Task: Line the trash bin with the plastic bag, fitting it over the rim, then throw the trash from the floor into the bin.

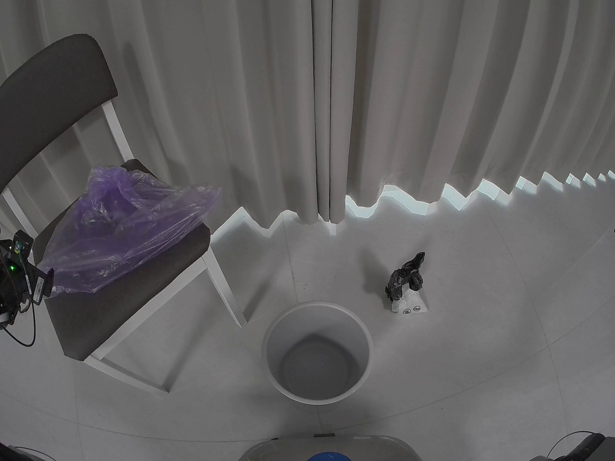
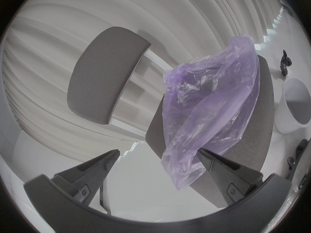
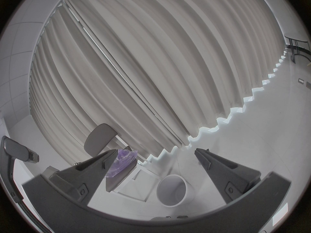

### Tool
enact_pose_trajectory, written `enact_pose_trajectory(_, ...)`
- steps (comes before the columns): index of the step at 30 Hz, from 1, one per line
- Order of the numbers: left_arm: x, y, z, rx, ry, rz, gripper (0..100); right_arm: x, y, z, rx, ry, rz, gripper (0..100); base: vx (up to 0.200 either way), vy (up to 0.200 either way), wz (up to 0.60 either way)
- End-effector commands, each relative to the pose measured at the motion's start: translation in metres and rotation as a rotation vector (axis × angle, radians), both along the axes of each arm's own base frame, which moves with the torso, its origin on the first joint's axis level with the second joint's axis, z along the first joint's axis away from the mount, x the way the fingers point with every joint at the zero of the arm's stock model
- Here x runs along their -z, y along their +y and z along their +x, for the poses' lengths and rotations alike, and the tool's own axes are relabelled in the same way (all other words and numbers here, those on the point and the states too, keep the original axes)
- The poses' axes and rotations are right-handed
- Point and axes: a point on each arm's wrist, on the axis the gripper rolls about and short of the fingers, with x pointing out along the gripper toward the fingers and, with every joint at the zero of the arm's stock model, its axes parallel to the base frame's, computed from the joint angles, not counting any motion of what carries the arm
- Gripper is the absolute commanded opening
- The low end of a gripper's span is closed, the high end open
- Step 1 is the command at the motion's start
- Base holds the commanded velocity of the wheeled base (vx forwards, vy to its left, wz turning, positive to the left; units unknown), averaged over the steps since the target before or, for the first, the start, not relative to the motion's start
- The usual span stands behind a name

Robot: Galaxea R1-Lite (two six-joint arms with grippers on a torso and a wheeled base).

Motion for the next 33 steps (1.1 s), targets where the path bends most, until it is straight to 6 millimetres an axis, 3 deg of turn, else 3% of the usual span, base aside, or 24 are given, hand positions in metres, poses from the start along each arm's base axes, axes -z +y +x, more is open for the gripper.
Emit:
enact_pose_trajectory(1,-0.001,0.0,-0.002,-0.002,-0.007,0.003,100,0.0,0.0,0.0,-0.007,0.0,0.0,100,0.0,0.0,0.0)
enact_pose_trajectory(15,0.034,-0.001,0.0,0.013,0.111,-0.08,100,0.0,0.0,0.0,-0.009,-0.003,0.0,100,0.0,0.0,0.0)
enact_pose_trajectory(33,0.052,0.012,0.017,-0.047,0.147,-0.153,100,0.0,0.0,0.0,-0.009,0.002,0.0,100,0.0,0.0,0.0)
